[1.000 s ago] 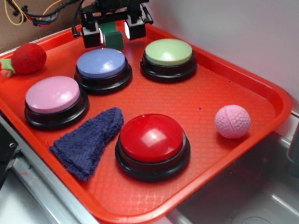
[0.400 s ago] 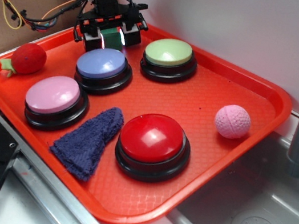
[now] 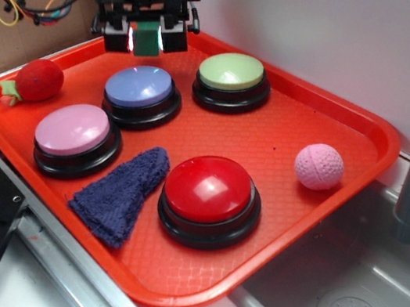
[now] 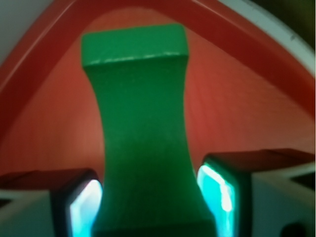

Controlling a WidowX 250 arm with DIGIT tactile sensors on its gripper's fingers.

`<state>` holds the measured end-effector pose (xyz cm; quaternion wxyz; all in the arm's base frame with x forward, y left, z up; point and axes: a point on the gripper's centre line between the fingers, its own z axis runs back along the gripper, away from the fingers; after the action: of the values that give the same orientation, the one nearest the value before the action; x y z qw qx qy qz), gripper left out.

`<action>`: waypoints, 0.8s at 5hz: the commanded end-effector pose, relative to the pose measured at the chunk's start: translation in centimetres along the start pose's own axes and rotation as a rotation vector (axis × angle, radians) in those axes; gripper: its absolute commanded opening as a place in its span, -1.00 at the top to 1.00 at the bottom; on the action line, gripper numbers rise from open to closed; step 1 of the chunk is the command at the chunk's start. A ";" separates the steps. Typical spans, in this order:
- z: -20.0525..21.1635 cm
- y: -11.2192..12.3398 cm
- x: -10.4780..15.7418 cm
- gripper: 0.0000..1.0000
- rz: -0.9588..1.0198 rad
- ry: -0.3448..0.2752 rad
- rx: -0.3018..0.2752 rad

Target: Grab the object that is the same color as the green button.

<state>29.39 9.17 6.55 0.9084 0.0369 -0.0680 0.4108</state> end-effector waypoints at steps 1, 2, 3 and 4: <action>8.9 -2.0 -3.5 1.00 -0.344 -0.002 -0.089; 10.4 -2.6 -6.3 1.00 -0.464 0.042 -0.117; 11.3 -2.6 -9.3 1.00 -0.564 0.055 -0.133; 11.8 -2.6 -12.1 1.00 -0.649 0.061 -0.146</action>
<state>22.59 -4.60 14.89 0.9944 -0.0147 -0.0332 0.0992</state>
